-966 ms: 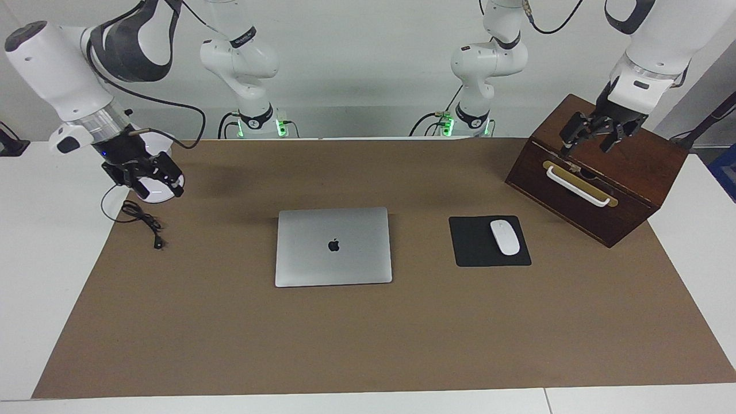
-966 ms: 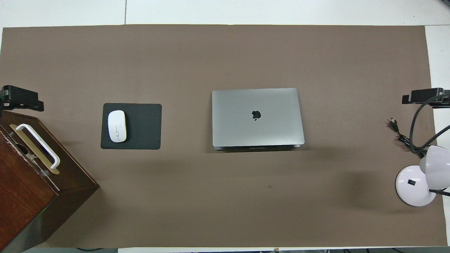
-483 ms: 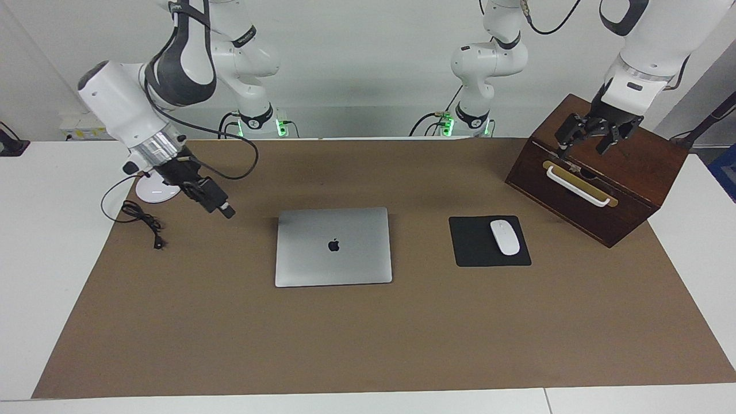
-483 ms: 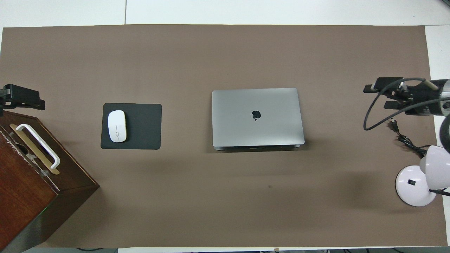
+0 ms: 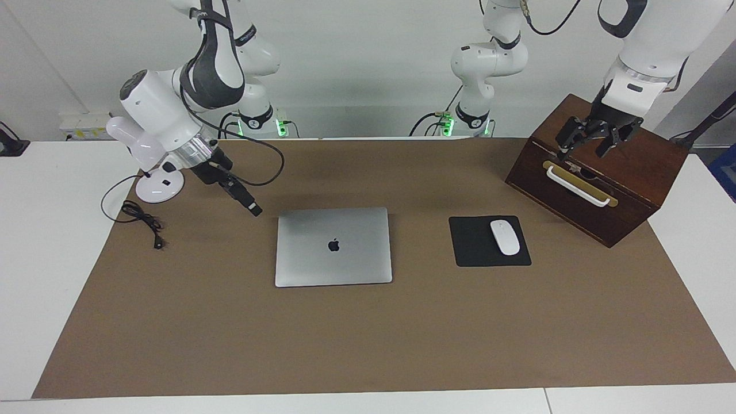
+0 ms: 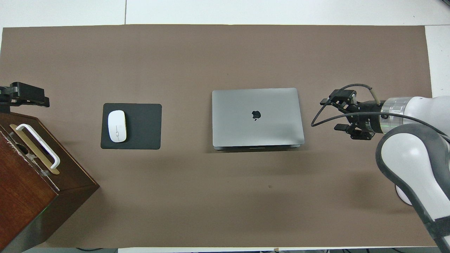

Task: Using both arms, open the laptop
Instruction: 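Move the right gripper toward the laptop's side edge while the left gripper advances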

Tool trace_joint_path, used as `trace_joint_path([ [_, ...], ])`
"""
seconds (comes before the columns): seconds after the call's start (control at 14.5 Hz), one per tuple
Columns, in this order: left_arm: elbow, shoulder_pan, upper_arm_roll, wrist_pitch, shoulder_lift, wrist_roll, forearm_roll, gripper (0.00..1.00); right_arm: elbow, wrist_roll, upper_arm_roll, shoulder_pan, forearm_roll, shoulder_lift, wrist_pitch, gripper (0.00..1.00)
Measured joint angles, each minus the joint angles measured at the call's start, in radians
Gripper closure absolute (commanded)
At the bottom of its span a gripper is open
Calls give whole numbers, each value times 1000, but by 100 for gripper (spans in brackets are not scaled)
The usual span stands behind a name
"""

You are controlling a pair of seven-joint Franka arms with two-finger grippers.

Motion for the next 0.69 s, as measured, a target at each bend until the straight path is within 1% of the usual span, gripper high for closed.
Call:
trace_joint_path([
  [0.21,-2,1,2,57,0,0,0,100,-81,-51,0,2,0,-10,47,3],
  [0.34,-6,2,2,76,0,0,0,100,-97,-52,1,2,0,-16,68,4],
  [0.48,-18,1,1,86,-1,0,0,100,-117,-53,1,2,0,-18,117,3],
  [0.62,-50,-5,-1,120,-6,0,-2,100,-148,-59,3,8,9,-17,173,3],
  [0.69,-77,-12,-3,149,-12,0,-7,100,-157,-62,3,21,37,-15,196,3],
])
